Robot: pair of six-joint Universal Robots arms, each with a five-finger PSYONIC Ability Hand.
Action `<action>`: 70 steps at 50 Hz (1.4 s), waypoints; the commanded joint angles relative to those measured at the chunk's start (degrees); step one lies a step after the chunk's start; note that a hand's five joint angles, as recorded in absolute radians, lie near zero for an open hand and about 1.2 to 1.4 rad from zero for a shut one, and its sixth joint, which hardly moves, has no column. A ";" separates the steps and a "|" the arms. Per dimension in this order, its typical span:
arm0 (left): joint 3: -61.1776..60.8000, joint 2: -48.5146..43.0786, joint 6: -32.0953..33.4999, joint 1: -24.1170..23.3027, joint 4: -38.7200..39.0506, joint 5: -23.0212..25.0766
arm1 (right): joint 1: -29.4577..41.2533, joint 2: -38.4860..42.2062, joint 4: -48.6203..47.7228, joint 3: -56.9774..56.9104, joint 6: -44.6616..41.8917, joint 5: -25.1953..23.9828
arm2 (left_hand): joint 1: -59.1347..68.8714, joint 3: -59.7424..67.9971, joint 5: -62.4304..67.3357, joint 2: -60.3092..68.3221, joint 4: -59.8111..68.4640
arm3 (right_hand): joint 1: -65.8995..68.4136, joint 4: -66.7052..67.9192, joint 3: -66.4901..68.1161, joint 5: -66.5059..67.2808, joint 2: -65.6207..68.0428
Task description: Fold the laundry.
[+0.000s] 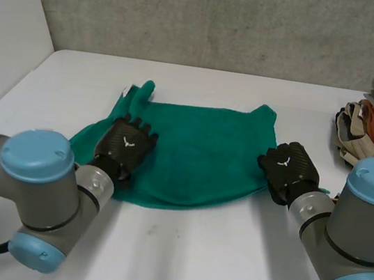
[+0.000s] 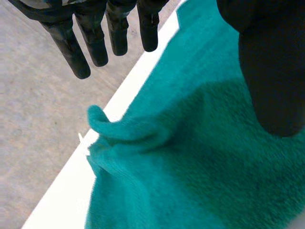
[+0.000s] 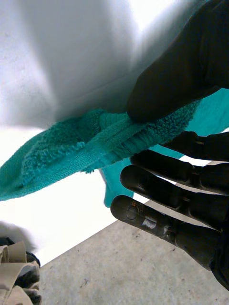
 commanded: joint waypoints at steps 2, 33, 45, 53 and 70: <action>-1.15 11.36 -0.14 7.94 -5.27 2.89 | -4.33 0.00 -0.33 -0.41 0.65 -0.21 | -1.68 -1.28 -0.94 -1.12 -0.93 | 23.97 11.96 11.80 13.62 12.99; -1.41 1.61 0.65 25.44 -19.95 28.48 | -6.98 0.97 -0.33 -0.58 4.60 -0.82 | 13.29 13.70 14.03 13.85 14.04 | 23.97 11.96 11.80 13.62 12.99; 1.84 -2.61 0.65 24.21 -18.11 25.84 | -6.89 0.97 -0.41 -0.41 4.60 -0.82 | 19.18 19.58 19.91 19.73 19.93 | 23.97 11.96 11.80 13.62 12.99; 4.65 -5.51 0.65 23.85 -18.11 25.31 | -6.80 1.32 -0.41 -0.32 4.52 -0.82 | 24.72 25.13 25.46 25.28 25.48 | 23.97 11.96 11.80 13.62 12.99; 9.22 -8.93 0.65 21.92 -16.88 23.99 | -6.89 1.41 -0.33 0.03 4.43 -0.74 | 37.50 37.90 38.24 38.06 38.25 | 23.97 11.96 11.80 13.62 12.99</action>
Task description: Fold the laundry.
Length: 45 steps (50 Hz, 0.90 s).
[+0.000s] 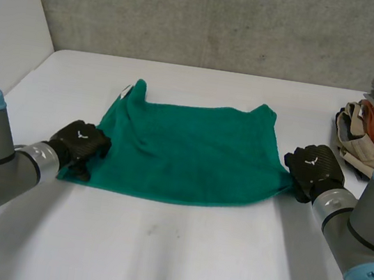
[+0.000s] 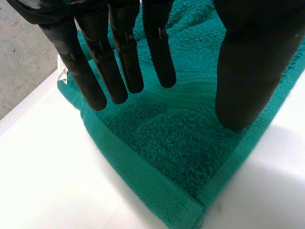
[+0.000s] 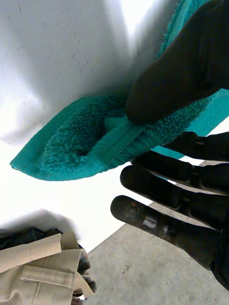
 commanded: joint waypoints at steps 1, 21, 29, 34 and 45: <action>2.22 -2.05 0.07 -1.36 0.38 -0.10 | -0.04 0.08 0.05 0.18 -0.08 0.09 | 16.72 16.91 17.13 16.94 16.87 | 23.97 11.96 11.80 13.20 12.99; 1.79 6.02 0.16 -1.89 -2.95 -8.96 | -0.48 -1.76 2.16 -1.48 -1.13 0.70 | 40.97 41.15 41.38 41.19 41.12 | 23.97 11.96 11.80 13.20 12.99; -7.96 30.43 4.89 -2.06 -17.26 -15.39 | -0.39 -16.33 26.28 -9.11 -9.64 0.79 | 40.97 41.15 41.38 41.19 41.12 | 23.97 11.96 11.80 13.20 12.99; -12.89 41.70 9.46 -2.59 -24.31 -15.65 | -0.48 -19.78 40.81 -12.56 -15.89 0.70 | 40.97 41.15 41.38 41.19 41.12 | 23.97 11.96 11.80 13.20 12.99; -12.31 26.93 11.84 -5.13 -23.36 -16.44 | 0.05 -8.92 46.12 -13.69 -20.82 1.75 | 40.97 41.15 41.38 41.19 41.12 | 23.97 11.96 11.80 13.20 12.99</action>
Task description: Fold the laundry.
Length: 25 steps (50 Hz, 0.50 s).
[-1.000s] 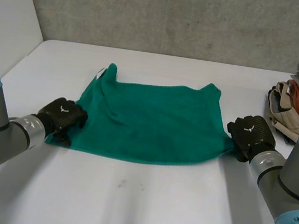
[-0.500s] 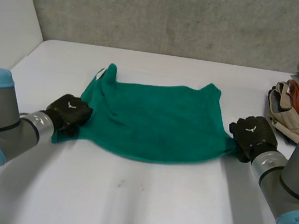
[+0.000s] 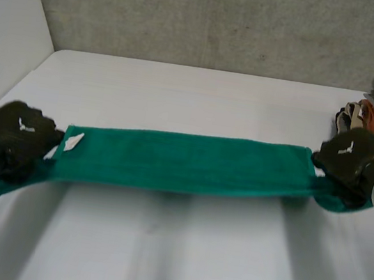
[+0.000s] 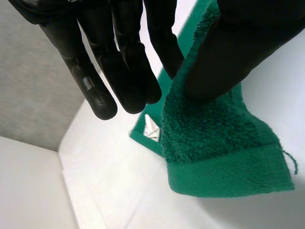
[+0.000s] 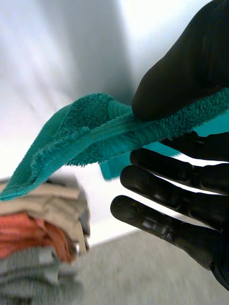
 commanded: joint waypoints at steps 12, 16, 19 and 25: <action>37.19 -39.73 0.67 -7.07 11.03 -12.52 | 2.04 24.04 -22.21 -18.79 -2.07 10.66 | 15.68 11.84 13.55 11.50 11.37 | 23.97 11.95 11.80 13.18 12.99; 47.14 -40.79 0.23 -6.81 23.06 -12.52 | 2.04 23.87 -38.38 -23.98 -1.46 10.57 | 15.68 11.84 13.55 11.50 11.37 | 23.97 11.95 11.80 13.18 12.99; 49.87 -40.18 0.14 -6.98 36.90 -12.17 | 2.22 22.74 -52.49 -24.95 -1.55 9.61 | 15.68 11.84 13.55 11.50 11.37 | 23.97 11.95 11.80 13.18 12.99; 46.89 -37.28 -0.65 -7.51 52.88 -10.50 | 2.13 21.41 -62.85 -24.16 -1.46 5.91 | 15.68 11.84 13.55 11.50 11.37 | 23.97 11.95 11.80 13.18 12.99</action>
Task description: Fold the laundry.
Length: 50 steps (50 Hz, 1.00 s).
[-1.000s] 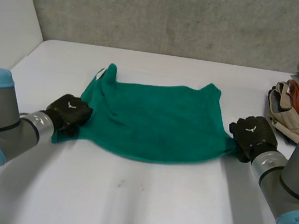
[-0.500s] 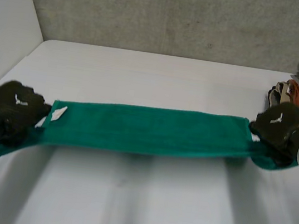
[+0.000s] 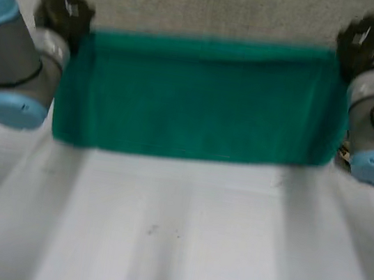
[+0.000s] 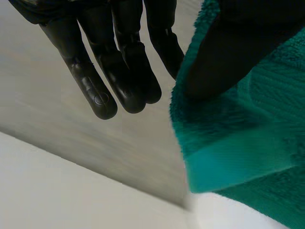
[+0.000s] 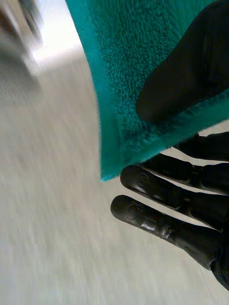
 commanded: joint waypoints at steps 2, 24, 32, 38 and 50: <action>-3.41 4.02 -1.77 0.05 20.55 2.18 | 0.21 -1.95 -15.10 0.60 0.21 -4.24 | 15.68 11.78 13.24 11.48 11.35 | 23.97 11.94 11.80 12.98 12.36; -29.86 -2.40 -5.56 2.60 18.08 3.76 | 1.00 5.70 -4.65 19.41 9.61 -4.77 | 15.68 11.78 13.24 11.48 11.35 | 23.97 11.94 11.80 12.98 12.36; -43.40 6.73 -4.07 2.95 11.60 3.85 | 0.48 -0.16 12.38 28.88 11.11 -5.30 | 15.68 11.78 13.24 11.48 11.35 | 23.97 11.94 11.80 12.98 12.36; -53.42 19.65 2.25 5.05 -8.16 3.67 | -4.26 -11.60 28.82 35.58 7.08 -5.65 | 15.68 11.78 13.24 11.48 11.35 | 23.97 11.94 11.80 12.98 12.36; -54.06 26.26 9.64 7.79 -20.43 3.93 | -10.96 -18.74 37.48 39.54 -2.87 -8.11 | 15.68 11.78 13.24 11.48 11.35 | 23.97 11.94 11.80 12.98 12.36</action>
